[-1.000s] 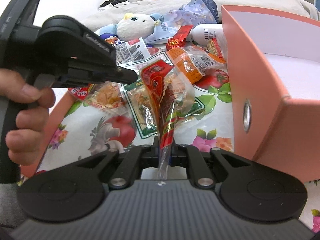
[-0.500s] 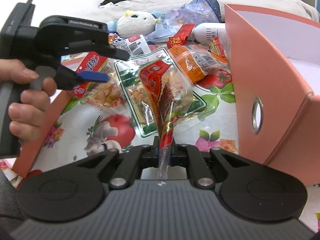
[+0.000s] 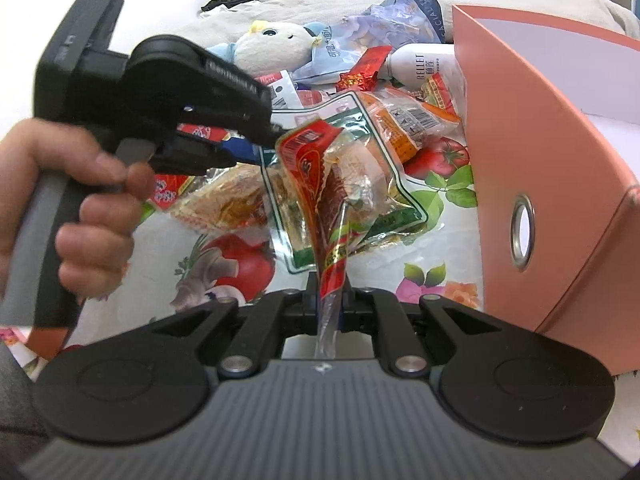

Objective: Organize snacks
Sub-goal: 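Lift both held packets and carry them toward the deeper pink box, then lower both packets into the deeper pink box and open both grippers, then withdraw both grippers from the box back over the snack pile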

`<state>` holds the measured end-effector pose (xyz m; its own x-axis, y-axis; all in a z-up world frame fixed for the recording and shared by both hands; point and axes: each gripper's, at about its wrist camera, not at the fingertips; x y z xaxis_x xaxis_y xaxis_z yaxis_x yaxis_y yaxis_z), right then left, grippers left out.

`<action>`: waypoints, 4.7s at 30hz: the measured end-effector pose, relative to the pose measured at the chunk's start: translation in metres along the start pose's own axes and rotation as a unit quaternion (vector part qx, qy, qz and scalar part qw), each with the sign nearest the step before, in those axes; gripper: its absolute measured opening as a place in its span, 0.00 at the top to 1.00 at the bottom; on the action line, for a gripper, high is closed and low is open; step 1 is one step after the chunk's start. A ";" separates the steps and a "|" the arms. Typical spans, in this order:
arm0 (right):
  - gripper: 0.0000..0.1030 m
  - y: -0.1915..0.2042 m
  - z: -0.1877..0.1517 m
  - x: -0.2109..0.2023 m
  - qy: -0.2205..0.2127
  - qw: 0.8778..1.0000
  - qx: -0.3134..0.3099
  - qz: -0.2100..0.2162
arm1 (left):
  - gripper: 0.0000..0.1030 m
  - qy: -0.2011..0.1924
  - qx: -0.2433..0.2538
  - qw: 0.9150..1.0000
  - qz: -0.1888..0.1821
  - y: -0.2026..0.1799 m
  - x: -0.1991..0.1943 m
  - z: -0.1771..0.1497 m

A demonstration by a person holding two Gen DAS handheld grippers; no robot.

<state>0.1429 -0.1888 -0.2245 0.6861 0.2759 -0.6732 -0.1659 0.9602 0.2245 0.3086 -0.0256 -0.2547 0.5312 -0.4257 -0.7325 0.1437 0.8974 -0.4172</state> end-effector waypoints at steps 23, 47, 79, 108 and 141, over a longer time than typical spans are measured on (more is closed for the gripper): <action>0.91 0.010 0.058 -0.079 -0.063 0.998 -0.001 -0.004 | 1.00 -0.124 0.019 0.992 0.023 -0.064 -0.142 0.004; 0.91 -0.046 0.150 -0.153 -0.151 0.986 -0.026 -0.061 | 1.00 -0.159 0.096 0.982 -0.028 -0.175 -0.208 0.056; 0.39 -0.171 0.102 -0.101 0.016 0.987 0.042 -0.154 | 0.97 0.042 0.167 0.984 -0.038 -0.265 -0.054 0.029; 0.21 -0.084 0.139 -0.174 -0.103 0.988 0.037 -0.106 | 0.51 -0.102 0.145 0.984 -0.033 -0.193 -0.220 0.046; 0.12 0.014 0.138 -0.104 0.067 0.994 0.080 -0.008 | 0.51 -0.043 -0.004 0.997 0.066 0.016 -0.180 0.007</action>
<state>0.1664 -0.2103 -0.0542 0.5850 0.2739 -0.7634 -0.0333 0.9486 0.3148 0.2205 0.0662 -0.1257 0.6153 -0.2923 -0.7320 0.0619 0.9437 -0.3248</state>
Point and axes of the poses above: each gripper's, at about its wrist camera, not at the fingertips, and x roughly the way its jaws point, y to its left, z to its top, and after that the axes turned 3 degrees about z, right-handed
